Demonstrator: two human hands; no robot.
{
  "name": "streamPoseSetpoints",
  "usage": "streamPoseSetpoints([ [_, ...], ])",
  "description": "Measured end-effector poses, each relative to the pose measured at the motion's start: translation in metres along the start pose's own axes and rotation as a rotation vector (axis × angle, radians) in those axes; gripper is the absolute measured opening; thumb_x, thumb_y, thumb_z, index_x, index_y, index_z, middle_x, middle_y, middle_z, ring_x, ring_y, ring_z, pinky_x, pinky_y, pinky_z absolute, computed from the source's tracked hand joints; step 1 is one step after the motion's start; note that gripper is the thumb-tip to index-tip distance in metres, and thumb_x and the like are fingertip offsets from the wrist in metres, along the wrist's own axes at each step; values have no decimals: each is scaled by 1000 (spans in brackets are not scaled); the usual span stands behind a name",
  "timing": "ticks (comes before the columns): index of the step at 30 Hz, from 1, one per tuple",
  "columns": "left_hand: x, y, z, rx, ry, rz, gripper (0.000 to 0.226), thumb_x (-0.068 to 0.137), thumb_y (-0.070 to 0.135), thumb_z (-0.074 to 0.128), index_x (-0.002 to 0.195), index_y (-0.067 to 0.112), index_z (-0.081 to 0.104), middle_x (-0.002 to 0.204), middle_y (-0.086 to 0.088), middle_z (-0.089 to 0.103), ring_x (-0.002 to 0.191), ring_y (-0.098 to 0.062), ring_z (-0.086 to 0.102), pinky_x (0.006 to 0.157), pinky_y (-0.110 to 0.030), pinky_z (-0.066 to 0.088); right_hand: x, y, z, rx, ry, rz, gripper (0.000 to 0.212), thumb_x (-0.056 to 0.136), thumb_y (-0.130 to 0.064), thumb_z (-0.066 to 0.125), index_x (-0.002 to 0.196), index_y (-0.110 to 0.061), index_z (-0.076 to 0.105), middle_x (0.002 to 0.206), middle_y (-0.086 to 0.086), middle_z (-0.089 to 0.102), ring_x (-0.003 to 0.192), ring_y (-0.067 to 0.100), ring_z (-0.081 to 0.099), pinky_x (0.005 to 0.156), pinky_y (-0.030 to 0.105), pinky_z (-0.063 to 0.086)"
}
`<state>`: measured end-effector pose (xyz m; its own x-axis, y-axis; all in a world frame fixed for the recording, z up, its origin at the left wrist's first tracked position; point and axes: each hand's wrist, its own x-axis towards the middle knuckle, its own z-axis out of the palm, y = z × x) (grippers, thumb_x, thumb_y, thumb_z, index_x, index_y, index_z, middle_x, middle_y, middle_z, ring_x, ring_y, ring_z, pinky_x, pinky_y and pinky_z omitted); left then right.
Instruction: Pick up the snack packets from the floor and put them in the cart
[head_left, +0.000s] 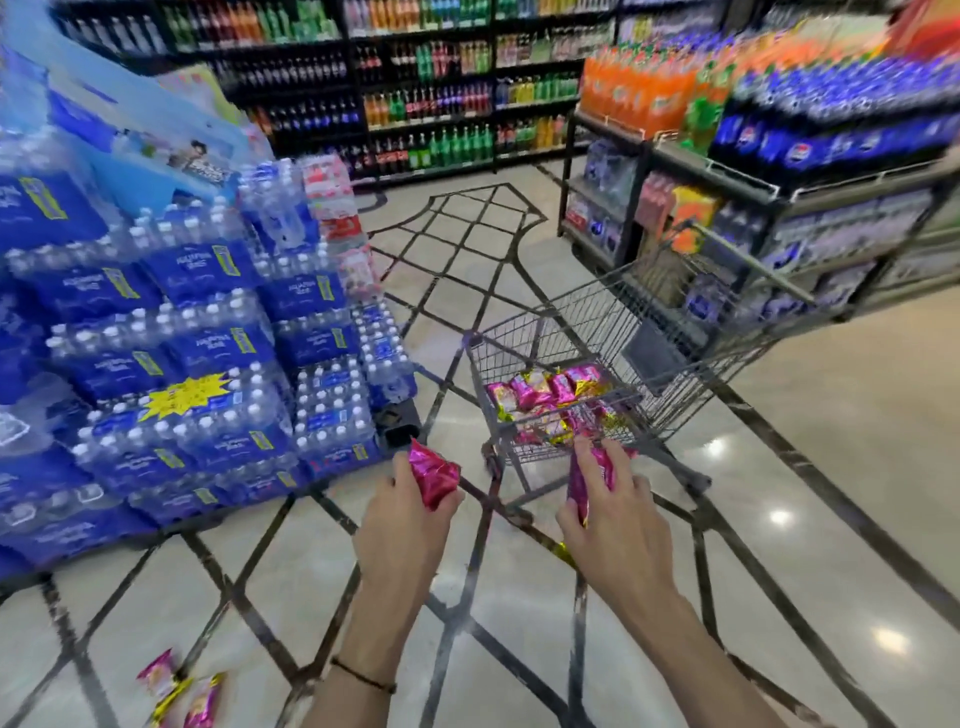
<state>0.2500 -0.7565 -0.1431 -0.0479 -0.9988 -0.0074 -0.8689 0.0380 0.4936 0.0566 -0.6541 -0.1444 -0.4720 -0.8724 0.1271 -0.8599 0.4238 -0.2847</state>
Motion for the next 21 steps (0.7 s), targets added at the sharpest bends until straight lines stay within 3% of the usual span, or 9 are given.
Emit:
streamPoseSetpoints([
  [4,-7,56,38,34,-43,84,80,86,68,61,146,27,27,126,-4,60,107,-31,63,75,-39,50,10,54,-13,0,-12,51,72,93,-43,52,156,-32,20,158,2,29,120,30,51,75,34,56],
  [10,12,115,75,47,-93,161,74,87,66,61,142,28,29,115,-3,60,101,-28,63,71,-38,51,49,102,-18,14,-11,97,72,93,-42,53,156,-31,21,156,3,30,120,29,48,75,32,55],
  [14,56,145,104,39,-132,166,71,86,66,62,140,29,33,117,-1,59,102,-26,63,70,-36,45,96,125,-6,14,-21,106,73,91,-41,56,156,-29,27,155,6,36,119,30,49,73,34,56],
  [18,120,178,149,-10,-174,183,73,84,67,64,139,29,35,119,1,60,103,-26,62,77,-41,53,169,146,9,-9,-26,99,75,89,-39,59,156,-29,27,153,6,38,113,30,54,69,34,56],
  [21,173,204,180,-21,-225,180,76,82,69,65,140,30,34,118,1,60,102,-27,63,79,-43,56,232,161,16,-39,-50,79,74,93,-42,55,157,-31,22,156,4,34,116,29,53,75,35,58],
])
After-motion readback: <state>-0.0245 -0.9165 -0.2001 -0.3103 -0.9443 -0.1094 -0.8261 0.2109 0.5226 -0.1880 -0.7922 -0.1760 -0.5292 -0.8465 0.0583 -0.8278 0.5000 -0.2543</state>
